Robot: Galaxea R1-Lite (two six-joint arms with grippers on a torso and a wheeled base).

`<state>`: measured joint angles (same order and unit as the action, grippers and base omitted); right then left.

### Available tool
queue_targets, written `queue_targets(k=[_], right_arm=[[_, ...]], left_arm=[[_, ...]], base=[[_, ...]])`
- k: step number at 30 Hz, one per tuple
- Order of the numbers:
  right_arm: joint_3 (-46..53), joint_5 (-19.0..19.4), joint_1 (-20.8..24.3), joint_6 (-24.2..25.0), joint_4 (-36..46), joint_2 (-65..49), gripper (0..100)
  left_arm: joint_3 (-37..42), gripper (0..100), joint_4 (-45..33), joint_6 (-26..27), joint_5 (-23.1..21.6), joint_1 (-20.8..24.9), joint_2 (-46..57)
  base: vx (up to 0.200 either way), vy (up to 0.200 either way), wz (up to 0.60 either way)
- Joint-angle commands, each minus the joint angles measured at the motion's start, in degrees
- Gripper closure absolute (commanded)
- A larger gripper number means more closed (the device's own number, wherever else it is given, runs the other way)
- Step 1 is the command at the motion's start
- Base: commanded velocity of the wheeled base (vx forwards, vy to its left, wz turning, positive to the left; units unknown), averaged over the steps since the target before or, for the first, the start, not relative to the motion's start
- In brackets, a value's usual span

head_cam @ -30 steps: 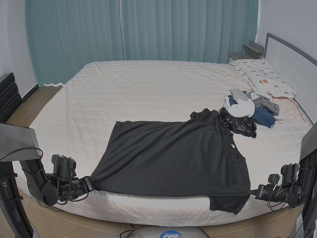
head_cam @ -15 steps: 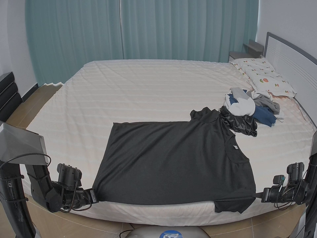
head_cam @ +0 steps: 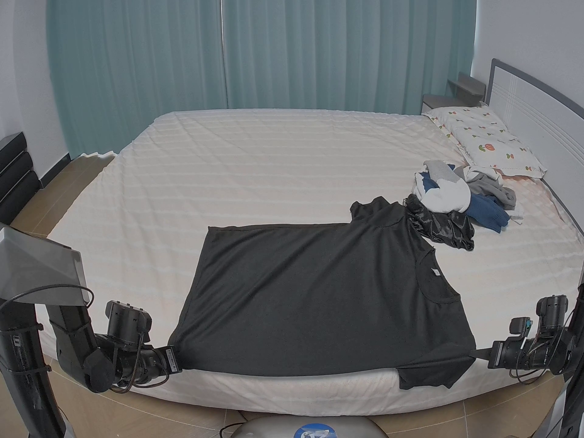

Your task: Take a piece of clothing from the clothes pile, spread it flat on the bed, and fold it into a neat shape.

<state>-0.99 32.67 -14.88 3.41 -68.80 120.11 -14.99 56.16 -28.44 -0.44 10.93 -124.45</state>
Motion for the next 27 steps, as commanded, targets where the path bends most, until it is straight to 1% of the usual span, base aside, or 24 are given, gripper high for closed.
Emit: queue_targets(k=[1,5,8,10,11,12,13,20,21,23,26,27], right_arm=[[1.0,0.8,-1.0,0.4,0.0,-1.5,100],[1.0,0.7,-1.1,0.2,0.3,-1.6,100],[1.0,0.6,-1.1,-0.5,3.8,-3.6,100],[1.0,0.6,-1.1,-0.5,3.8,-3.6,100],[1.0,0.6,-1.1,-1.6,6.2,-5.2,100],[1.0,0.6,-1.1,-1.6,6.2,-5.2,100],[1.0,0.6,-1.3,-2.1,7.8,-6.6,100],[1.0,0.6,-1.6,-4.2,11.5,-8.9,100],[1.0,0.6,-1.8,-5.0,12.6,-9.5,100],[1.0,0.6,-1.9,-5.3,13.1,-9.6,100],[1.0,0.6,-2.2,-6.4,15.4,-10.7,100],[1.0,0.6,-2.1,-7.2,17.3,-11.5,100]], left_arm=[[0.4,100,-0.1,-0.1,0.0,-0.2,3.4],[0.8,100,-0.3,0.5,0.0,-0.3,3.7],[1.5,100,-0.4,0.8,0.0,-0.3,4.2],[1.5,100,-0.4,0.8,0.0,-0.3,4.2],[2.3,100,-1.5,2.9,0.0,-0.3,5.0],[2.3,100,-1.5,2.9,0.0,-0.3,5.0],[3.0,100,-2.7,4.3,0.0,-0.3,6.1],[3.0,100,-7.5,5.7,0.0,-0.3,8.9],[3.0,100,-9.1,6.7,0.0,-0.3,9.2],[3.0,100,-9.6,7.0,0.0,-0.3,9.2],[3.0,100,-11.2,7.8,0.0,-0.3,9.2],[3.0,100,-12.7,8.9,0.0,-0.3,9.2]], base=[[0.000,0.000,0.00],[0.000,0.000,0.00],[0.000,0.000,0.00],[0.000,0.000,0.00],[0.000,0.000,0.00],[0.000,0.000,0.00],[0.000,0.000,0.00],[0.000,0.000,0.00],[0.000,0.000,0.00],[0.000,0.000,0.00],[0.000,0.000,0.00],[0.000,0.000,0.00]])
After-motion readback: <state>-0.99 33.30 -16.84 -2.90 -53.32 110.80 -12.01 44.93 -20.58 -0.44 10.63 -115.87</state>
